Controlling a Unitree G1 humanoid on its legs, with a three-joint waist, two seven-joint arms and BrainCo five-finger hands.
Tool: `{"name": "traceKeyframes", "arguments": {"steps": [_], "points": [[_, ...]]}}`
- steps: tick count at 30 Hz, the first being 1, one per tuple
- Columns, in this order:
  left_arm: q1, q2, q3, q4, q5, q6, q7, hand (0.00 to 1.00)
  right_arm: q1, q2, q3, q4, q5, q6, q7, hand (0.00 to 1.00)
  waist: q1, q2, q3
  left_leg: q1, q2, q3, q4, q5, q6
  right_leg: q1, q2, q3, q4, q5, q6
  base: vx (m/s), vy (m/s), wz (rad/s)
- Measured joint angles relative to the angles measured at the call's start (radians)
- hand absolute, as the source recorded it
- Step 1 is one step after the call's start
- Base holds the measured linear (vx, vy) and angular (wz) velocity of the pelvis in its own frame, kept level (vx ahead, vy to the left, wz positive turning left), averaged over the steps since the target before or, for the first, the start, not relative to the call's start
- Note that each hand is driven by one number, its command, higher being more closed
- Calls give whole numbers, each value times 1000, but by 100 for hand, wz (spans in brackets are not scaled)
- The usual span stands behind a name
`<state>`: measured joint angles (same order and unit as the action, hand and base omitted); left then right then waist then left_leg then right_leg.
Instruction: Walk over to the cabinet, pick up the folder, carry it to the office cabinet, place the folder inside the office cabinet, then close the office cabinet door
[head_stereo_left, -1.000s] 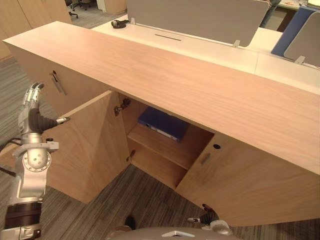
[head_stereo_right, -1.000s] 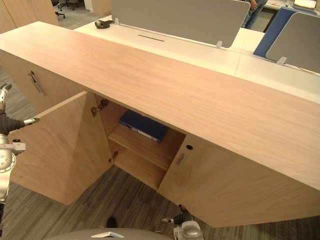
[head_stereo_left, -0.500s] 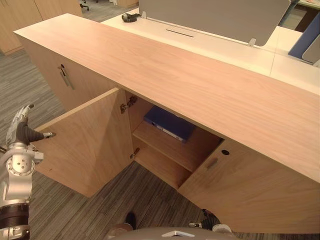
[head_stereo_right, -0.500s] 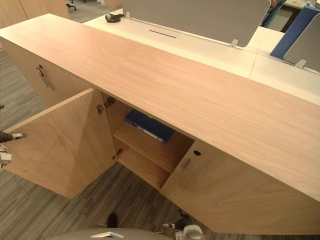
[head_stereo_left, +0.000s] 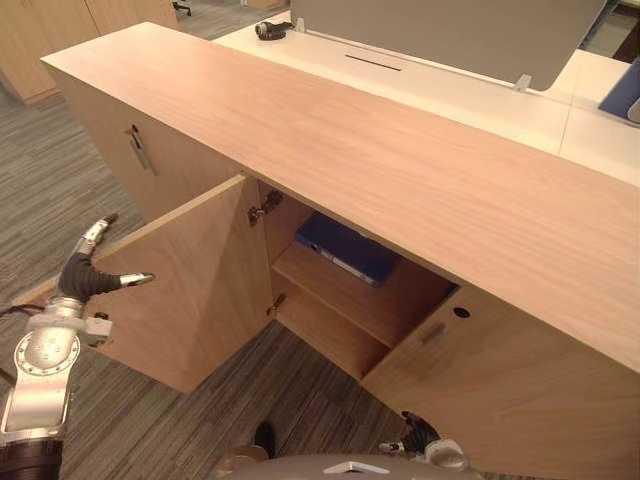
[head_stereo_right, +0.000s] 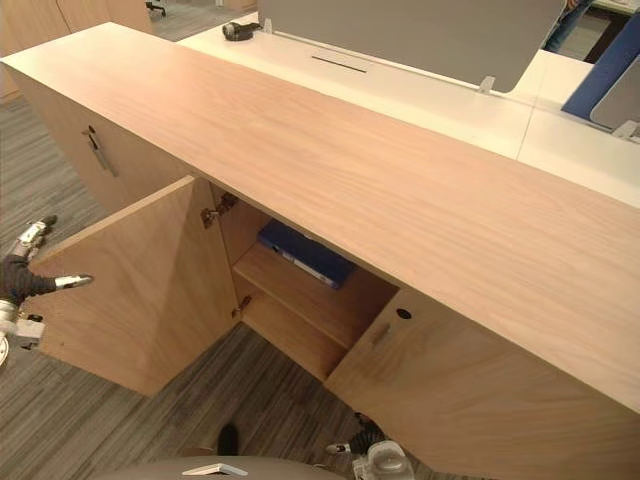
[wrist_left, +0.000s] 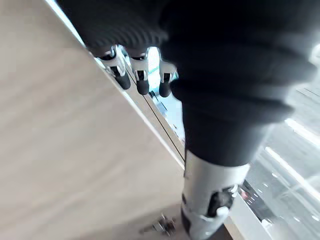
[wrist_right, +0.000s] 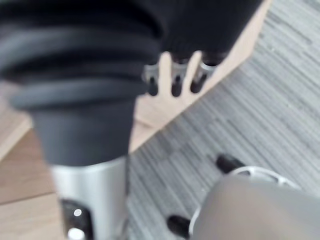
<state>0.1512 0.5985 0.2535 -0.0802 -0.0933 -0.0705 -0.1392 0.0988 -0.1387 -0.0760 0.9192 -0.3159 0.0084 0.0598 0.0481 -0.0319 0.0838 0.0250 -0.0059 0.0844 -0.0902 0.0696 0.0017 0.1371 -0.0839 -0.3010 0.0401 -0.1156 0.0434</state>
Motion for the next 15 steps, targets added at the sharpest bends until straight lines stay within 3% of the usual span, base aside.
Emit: {"name": "traceKeyframes", "arguments": {"steps": [5, 8, 9, 11, 12, 15], "points": [[41, 22, -60, -70, -162, 5, -52, 0, 8, -16, 62, 0, -6, 0, 6, 0, -1, 0, -2, 4, -3, 5, 0, -4, -4, -10, -15, 11, 11, -9, 16, -47, 19, -3], [61, 16, -245, -107, -259, 28, -114, 0, -10, -19, 87, 0, -6, 0, 4, 0, -14, 0, -11, -11, -7, 17, 0, -3, -2, -36, -18, 25, 19, -10, 21, -19, 39, -14], [88, -15, -347, -77, -290, 58, -121, 0, -24, -17, 105, 0, -7, 0, 2, 0, -27, -1, -11, -14, -7, 31, 0, -2, 1, -48, -19, 45, 18, -6, 20, -1, 37, -32], [112, -110, -423, -20, -295, 99, -126, 0, -45, -6, 106, -2, -6, 1, -4, 0, -42, -11, -15, -21, -5, 53, 0, 1, 9, -62, -18, 68, 14, 4, 25, 32, 36, -37], [115, -176, -422, -3, -282, 113, -121, 0, -45, 1, 102, -4, -6, 1, -7, 0, -46, -20, -16, -27, -5, 61, 0, 1, 11, -67, -17, 75, 12, 12, 28, 55, 27, -25], [114, -254, -384, 9, -184, 113, -83, 0, -26, 6, 98, -3, -6, 13, -7, 0, -48, -27, -16, -20, -6, 70, 1, 1, 12, -62, -17, 78, 8, 16, 27, 51, 12, -8]]}}
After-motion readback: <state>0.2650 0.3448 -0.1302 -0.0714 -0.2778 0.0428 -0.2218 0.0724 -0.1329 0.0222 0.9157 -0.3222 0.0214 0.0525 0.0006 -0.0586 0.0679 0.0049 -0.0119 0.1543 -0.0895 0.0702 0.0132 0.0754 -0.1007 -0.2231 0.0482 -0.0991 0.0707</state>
